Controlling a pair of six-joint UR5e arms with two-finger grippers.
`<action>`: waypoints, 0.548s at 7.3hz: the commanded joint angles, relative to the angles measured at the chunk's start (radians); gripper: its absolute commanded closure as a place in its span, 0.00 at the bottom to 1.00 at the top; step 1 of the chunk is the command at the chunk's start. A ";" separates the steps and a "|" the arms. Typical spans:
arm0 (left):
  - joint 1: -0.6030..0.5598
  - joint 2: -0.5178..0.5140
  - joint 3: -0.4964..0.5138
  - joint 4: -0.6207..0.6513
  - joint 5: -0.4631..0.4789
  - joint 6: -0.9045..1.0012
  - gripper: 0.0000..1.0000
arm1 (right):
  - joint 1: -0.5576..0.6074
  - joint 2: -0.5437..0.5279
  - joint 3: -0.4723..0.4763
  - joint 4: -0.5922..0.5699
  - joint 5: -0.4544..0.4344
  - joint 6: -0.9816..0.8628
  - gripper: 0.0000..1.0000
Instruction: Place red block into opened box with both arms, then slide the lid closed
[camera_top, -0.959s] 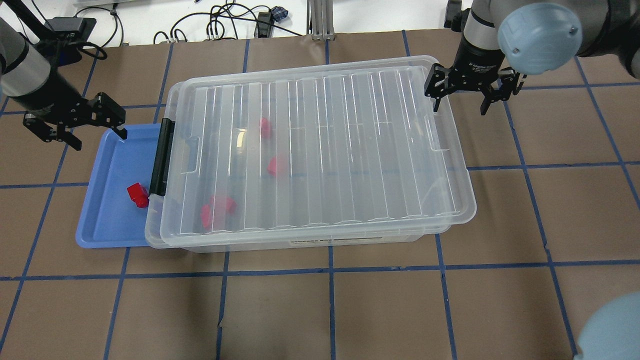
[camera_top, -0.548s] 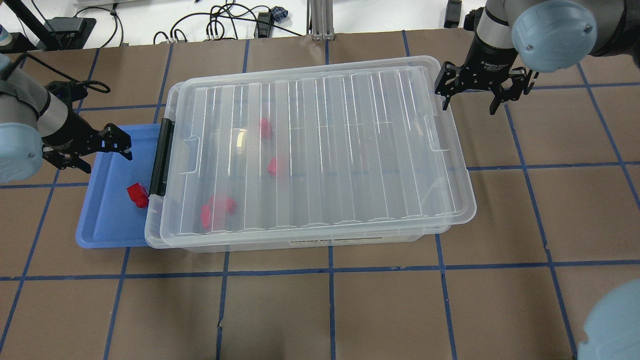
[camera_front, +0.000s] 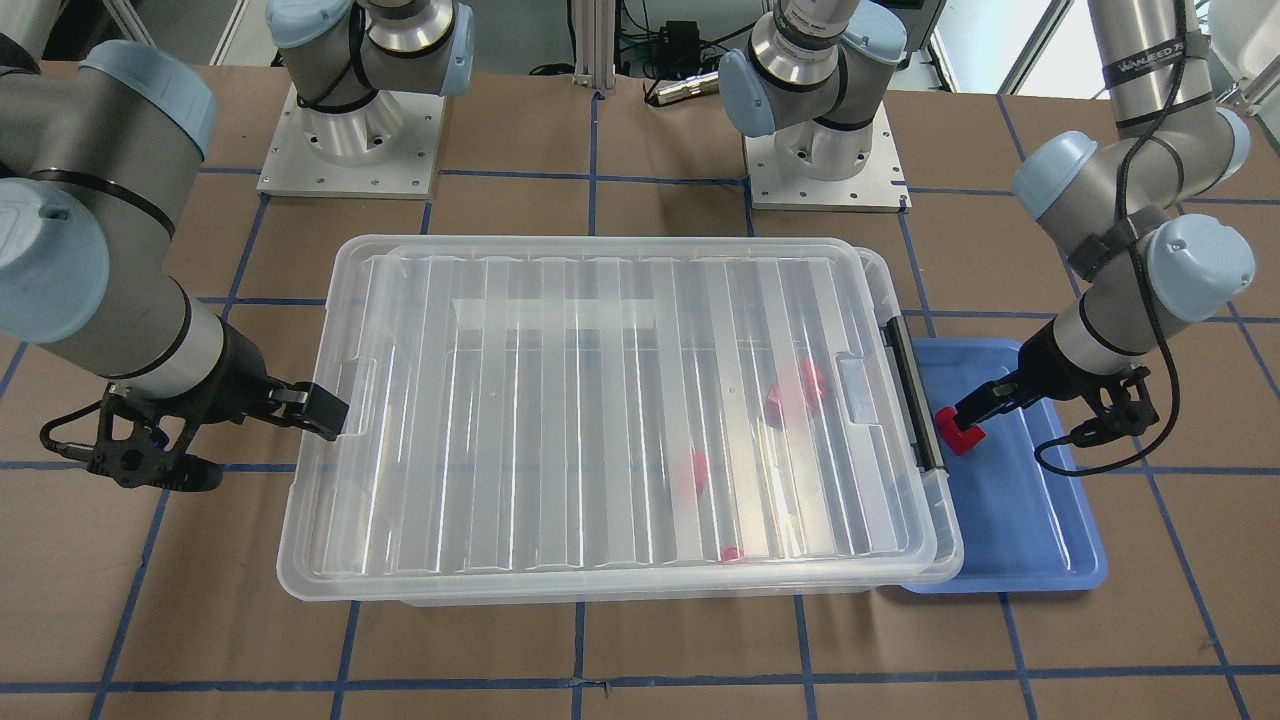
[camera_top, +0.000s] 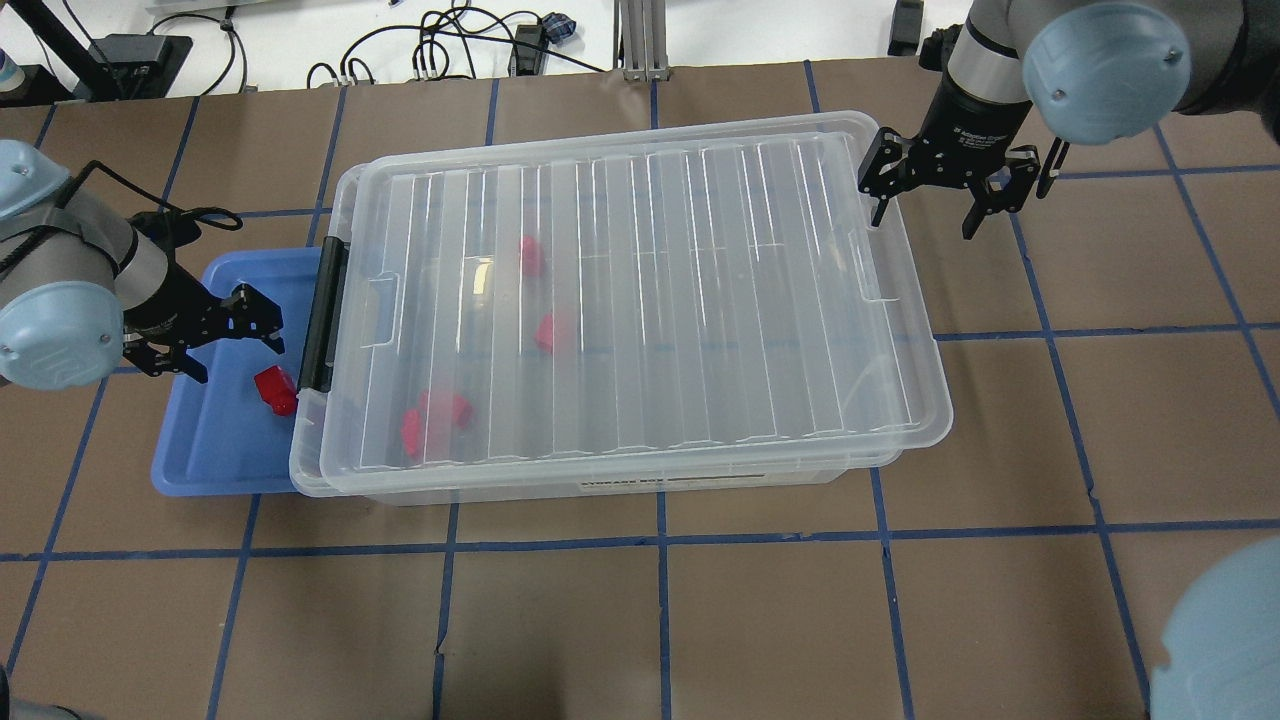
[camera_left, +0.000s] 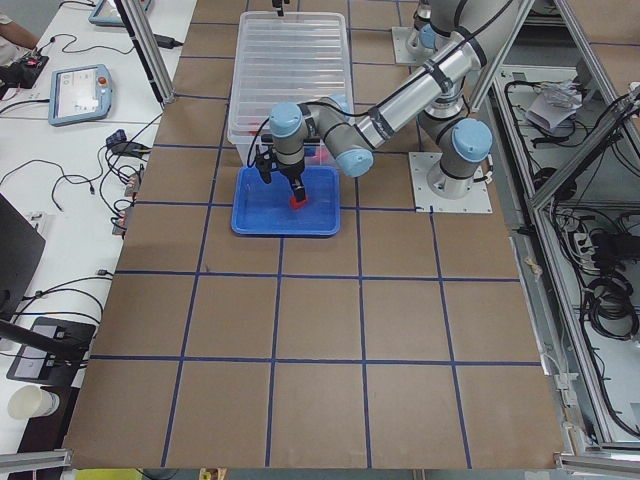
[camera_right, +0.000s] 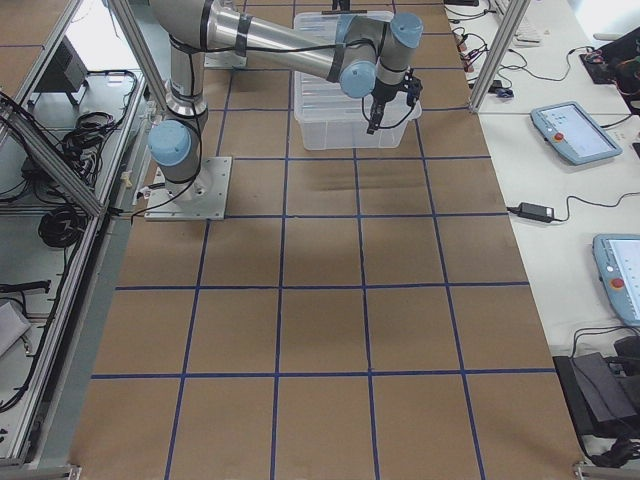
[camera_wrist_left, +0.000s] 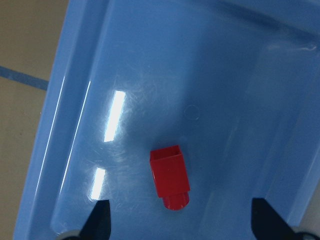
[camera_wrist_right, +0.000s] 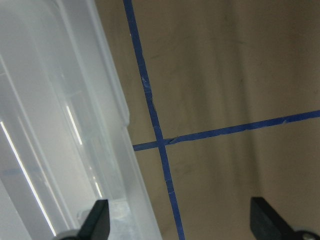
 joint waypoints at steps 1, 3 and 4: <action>0.001 -0.020 -0.013 0.006 0.003 -0.035 0.00 | -0.005 0.019 0.001 -0.002 -0.009 -0.033 0.00; 0.001 -0.031 -0.053 0.102 0.006 -0.070 0.00 | -0.005 0.019 0.001 -0.006 -0.011 -0.052 0.00; 0.000 -0.037 -0.067 0.107 0.005 -0.066 0.00 | -0.008 0.019 0.001 -0.007 -0.044 -0.053 0.00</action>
